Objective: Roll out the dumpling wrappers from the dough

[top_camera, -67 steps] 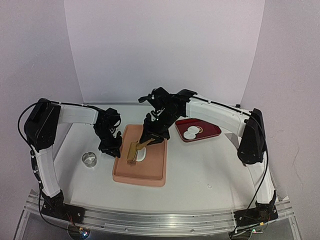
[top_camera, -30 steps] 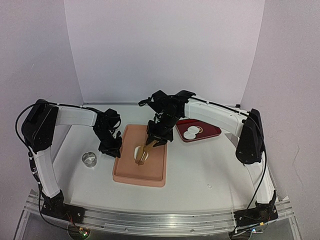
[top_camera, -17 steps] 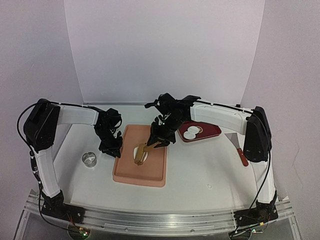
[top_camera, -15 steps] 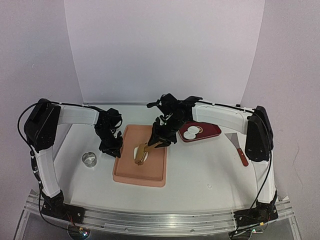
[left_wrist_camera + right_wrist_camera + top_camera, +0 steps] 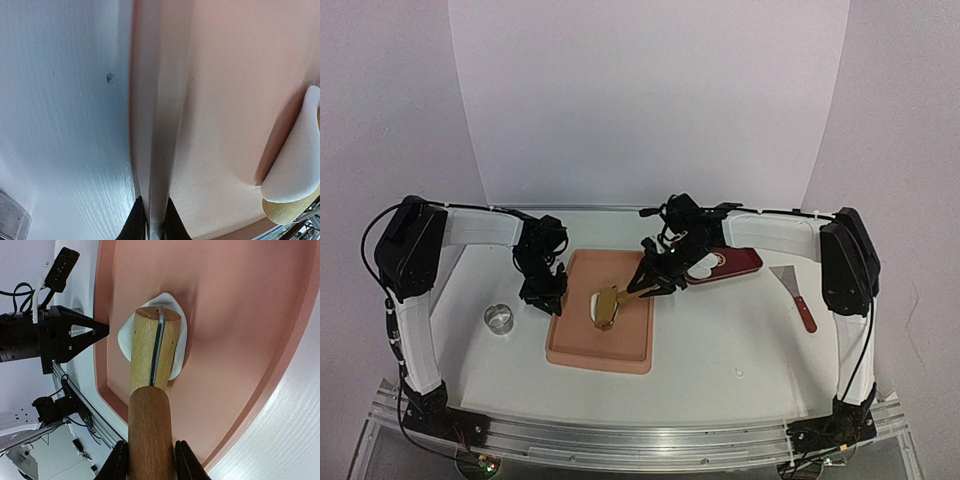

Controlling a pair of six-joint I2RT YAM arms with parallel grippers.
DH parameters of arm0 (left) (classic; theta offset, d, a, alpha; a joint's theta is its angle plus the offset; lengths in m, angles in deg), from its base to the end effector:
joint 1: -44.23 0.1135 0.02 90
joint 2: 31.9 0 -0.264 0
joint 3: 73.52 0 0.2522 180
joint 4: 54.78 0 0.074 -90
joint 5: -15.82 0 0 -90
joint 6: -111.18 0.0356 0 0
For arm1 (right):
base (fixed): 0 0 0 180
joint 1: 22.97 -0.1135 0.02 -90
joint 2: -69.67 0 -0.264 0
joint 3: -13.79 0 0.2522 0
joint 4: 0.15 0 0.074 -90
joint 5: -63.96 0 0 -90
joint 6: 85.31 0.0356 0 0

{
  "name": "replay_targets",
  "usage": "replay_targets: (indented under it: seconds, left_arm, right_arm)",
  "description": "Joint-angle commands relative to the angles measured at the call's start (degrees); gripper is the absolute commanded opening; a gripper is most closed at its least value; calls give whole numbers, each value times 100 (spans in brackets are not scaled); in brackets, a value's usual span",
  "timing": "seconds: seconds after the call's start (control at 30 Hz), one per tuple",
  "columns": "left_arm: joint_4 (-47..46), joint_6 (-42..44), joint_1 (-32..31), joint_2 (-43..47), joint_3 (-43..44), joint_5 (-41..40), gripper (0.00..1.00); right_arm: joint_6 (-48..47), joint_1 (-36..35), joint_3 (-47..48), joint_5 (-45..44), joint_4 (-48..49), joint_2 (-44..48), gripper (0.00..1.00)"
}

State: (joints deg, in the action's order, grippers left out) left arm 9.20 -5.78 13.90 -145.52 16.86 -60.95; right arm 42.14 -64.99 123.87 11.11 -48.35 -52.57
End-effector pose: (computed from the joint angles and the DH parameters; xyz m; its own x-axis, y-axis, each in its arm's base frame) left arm 0.3090 -0.1902 0.1473 -0.9956 0.0712 0.0604 0.0558 0.9726 -0.2257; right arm 0.3259 0.3226 0.1947 -0.9720 -0.2234 -0.0734 -0.2071 0.6652 0.7174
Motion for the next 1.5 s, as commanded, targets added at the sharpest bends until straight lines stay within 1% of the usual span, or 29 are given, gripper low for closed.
replay_targets:
  seconds: [0.0, 0.17, 0.37, 0.5, 0.63, 0.8, 0.97, 1.0, 1.07, 1.13, 1.3, 1.37, 1.43, 1.47]
  left_arm:
    - [-252, 75, 1, -969, -386, -477, 0]
    - [-229, 146, 52, -1074, -289, -515, 0]
    - [-328, 182, 66, -1029, -376, -493, 0]
    - [-395, 196, 68, -983, -443, -438, 0]
    - [-442, 216, 71, -928, -488, -393, 0]
    - [-443, 226, 66, -873, -482, -329, 0]
    - [-374, 60, 71, -749, -387, -57, 0]
    - [-359, -26, 66, -708, -393, 137, 0]
    - [-346, -86, 41, -655, -419, 226, 0]
    - [-341, -193, 8, -517, -503, 248, 0]
    - [-171, -367, -30, -320, -421, 284, 1]
    - [43, -404, -60, -177, -260, 238, 6]
    - [176, -406, -65, -96, -156, 160, 13]
    - [340, -390, -62, 3, -1, 65, 23]
  right_arm:
    - [-186, 237, -1090, -2551, -2891, -879, 0]
    - [-403, 266, -951, -2885, -3356, -644, 0]
    - [-653, 412, -974, -2902, -3351, -696, 0]
    - [-684, 414, -724, -2778, -3249, -949, 0]
    - [-586, 386, -226, -2648, -3206, -1166, 0]
    - [-555, 326, 437, -2686, -3480, -1197, 0]
    - [-563, 319, 1136, -3114, -4050, -868, 0]
    - [-522, 319, 1412, -3257, -4315, -708, 0]
    - [-464, 319, 1667, -3329, -4486, -599, 0]
    - [-267, 316, 2001, -3238, -4650, -357, 0]
    - [206, 149, 2394, -2601, -4547, -31, 0]
    - [518, -163, 2804, -2534, -4542, -5, 0]
    - [661, -301, 2996, -2594, -4565, 8, 0]
    - [836, -446, 3074, -2690, -4578, 58, 0]
